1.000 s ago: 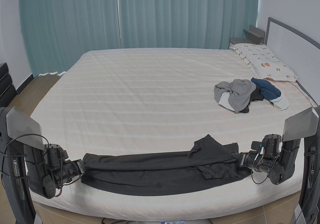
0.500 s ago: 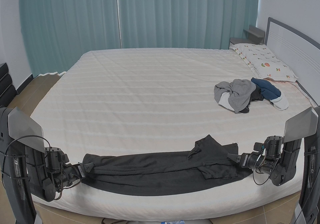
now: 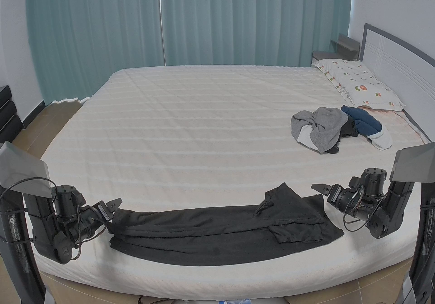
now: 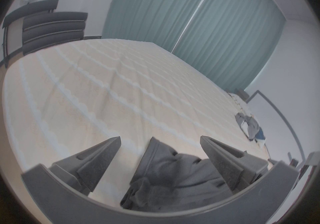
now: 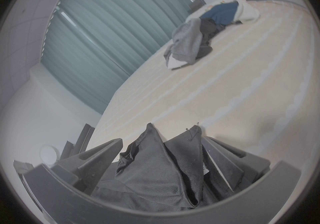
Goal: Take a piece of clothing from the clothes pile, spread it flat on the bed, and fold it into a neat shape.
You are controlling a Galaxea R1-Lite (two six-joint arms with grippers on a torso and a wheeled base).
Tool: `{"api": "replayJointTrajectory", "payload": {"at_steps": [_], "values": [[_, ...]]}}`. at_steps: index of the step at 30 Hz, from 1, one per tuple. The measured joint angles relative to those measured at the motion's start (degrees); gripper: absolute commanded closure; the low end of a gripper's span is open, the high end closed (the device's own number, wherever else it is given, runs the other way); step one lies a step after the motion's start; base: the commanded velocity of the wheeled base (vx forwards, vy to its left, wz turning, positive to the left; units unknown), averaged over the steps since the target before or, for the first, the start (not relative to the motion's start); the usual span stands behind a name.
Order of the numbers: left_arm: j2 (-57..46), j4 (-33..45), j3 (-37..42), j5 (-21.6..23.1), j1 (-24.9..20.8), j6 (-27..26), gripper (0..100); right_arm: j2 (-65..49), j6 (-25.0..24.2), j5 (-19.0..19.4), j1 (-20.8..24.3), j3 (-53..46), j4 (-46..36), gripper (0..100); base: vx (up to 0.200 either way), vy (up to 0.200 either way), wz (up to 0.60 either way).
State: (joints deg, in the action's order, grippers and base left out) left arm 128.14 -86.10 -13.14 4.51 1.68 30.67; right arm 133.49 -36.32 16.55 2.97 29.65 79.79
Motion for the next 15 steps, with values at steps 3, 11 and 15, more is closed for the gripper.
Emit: {"api": "replayJointTrajectory", "payload": {"at_steps": [3,11,15], "values": [[-0.4,5.4,-4.4,0.0,-0.1,3.0,0,0.3,-2.6,0.0,0.1,2.4,-4.6,0,0.000,0.000,0.00],[-0.6,32.6,-19.0,1.6,0.1,8.3,0,1.6,-5.4,0.2,0.3,6.9,-10.3,0,0.000,0.000,0.00],[-0.6,41.7,-26.1,3.9,0.2,10.0,0,2.4,-6.2,0.2,0.5,8.1,-11.8,0,0.000,0.000,0.00]]}}
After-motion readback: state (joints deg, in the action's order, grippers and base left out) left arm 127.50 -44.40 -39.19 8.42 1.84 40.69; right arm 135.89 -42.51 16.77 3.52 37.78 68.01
